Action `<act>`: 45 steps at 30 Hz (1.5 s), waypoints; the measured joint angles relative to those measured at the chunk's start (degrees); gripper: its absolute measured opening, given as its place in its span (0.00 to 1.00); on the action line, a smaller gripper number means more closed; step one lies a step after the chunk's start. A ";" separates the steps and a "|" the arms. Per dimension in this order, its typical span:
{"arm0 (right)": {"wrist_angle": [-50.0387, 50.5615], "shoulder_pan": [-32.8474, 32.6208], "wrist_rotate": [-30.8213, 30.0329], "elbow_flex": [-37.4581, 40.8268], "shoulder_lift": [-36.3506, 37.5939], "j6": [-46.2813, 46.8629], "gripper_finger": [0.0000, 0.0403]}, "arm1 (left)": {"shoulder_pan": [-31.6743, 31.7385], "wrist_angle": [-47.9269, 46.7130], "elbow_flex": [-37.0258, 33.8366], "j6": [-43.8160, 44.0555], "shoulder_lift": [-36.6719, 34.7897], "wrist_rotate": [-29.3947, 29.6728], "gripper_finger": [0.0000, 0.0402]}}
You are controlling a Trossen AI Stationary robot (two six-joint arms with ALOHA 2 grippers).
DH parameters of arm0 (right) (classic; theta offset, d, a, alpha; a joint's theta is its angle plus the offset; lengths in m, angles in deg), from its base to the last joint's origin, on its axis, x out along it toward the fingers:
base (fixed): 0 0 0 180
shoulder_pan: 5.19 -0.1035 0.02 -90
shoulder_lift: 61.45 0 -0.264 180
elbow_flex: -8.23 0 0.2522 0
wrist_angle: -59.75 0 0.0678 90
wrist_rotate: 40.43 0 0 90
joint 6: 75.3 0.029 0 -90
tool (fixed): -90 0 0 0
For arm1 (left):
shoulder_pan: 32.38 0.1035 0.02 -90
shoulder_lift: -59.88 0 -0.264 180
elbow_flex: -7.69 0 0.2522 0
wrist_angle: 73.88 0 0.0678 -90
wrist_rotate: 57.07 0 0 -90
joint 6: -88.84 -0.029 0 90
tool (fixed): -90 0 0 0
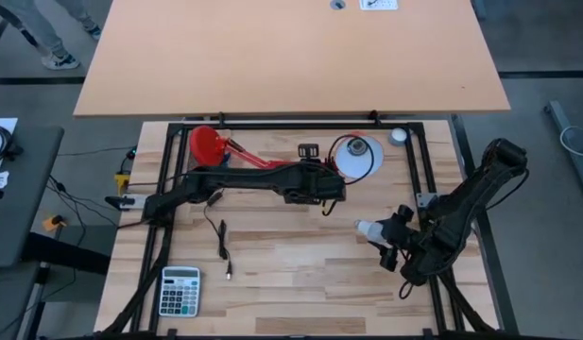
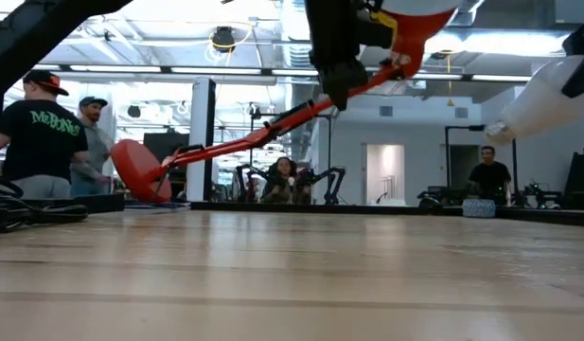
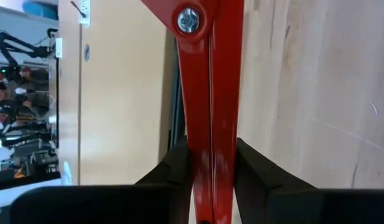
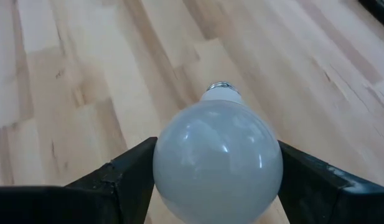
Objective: Screw lightbulb
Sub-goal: Remove the lightbulb from the lamp
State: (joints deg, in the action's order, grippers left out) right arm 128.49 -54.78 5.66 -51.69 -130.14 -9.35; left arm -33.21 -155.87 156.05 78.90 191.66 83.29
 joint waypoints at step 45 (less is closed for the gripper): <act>-19.46 29.23 -3.74 18.40 0.47 -10.64 0.98 | -1.11 -0.20 -0.08 0.12 -1.52 1.82 0.16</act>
State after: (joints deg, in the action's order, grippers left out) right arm 109.03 -25.56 1.93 -33.29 -129.66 -19.99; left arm -34.32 -156.07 155.97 79.02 190.14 85.11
